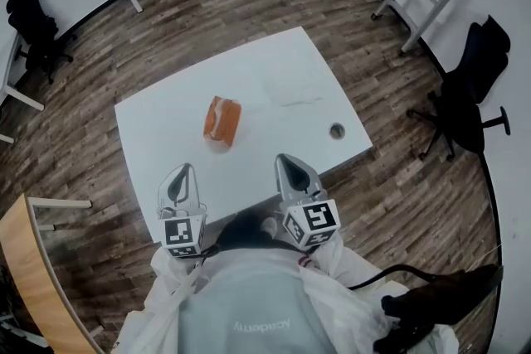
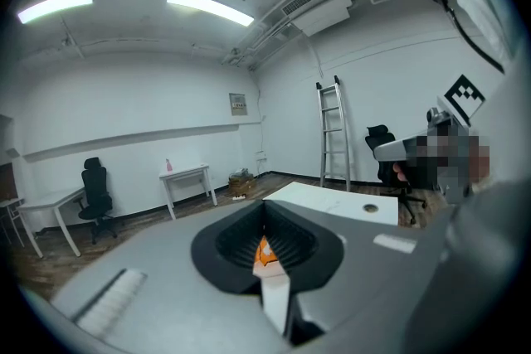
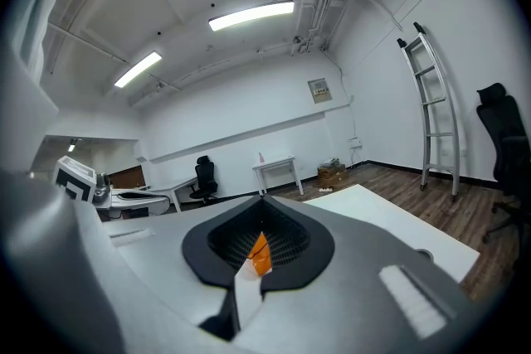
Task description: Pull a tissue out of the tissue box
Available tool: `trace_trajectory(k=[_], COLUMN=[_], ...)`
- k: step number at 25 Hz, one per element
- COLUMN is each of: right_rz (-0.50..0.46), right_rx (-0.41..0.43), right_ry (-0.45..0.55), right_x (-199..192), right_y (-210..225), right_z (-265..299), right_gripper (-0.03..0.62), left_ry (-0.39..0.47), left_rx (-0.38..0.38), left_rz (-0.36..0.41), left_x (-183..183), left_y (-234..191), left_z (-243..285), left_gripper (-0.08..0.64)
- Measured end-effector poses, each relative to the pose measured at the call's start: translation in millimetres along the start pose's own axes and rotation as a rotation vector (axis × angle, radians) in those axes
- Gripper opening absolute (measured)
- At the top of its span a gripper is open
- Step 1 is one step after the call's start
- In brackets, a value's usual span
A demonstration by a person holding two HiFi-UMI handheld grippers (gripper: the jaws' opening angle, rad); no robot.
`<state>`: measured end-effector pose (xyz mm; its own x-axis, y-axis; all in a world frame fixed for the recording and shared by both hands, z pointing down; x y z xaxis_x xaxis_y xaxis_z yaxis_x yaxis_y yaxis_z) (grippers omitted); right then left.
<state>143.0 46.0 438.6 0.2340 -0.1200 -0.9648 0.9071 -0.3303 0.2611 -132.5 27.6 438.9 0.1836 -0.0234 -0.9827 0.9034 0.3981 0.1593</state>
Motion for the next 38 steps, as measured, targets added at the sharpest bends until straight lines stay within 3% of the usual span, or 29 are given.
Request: trace_trajectory(k=[23, 38], right_rz=[-0.085, -0.107], right_rx=[0.01, 0.007], right_ry=[-0.062, -0.114], right_x=[13, 10], right_y=[-8, -23], right_z=[94, 125], right_gripper=[0.0, 0.0], left_ry=[0.02, -0.007], left_rx=[-0.006, -0.006], left_rz=[-0.086, -0.147], left_x=[-18, -32], left_y=[-51, -79], left_z=[65, 73], left_gripper=[0.0, 0.0])
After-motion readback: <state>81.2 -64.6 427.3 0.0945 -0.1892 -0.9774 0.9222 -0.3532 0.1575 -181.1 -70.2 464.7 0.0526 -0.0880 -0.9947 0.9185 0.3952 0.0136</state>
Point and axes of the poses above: the fingertips, and each gripper's own axes: z forward along the fingers, y to its right, x out of its top, the point moved 10 cm from there along -z, backward along the fingers, and after that the axes turned 10 degrees about y, right-handed, at the moved point
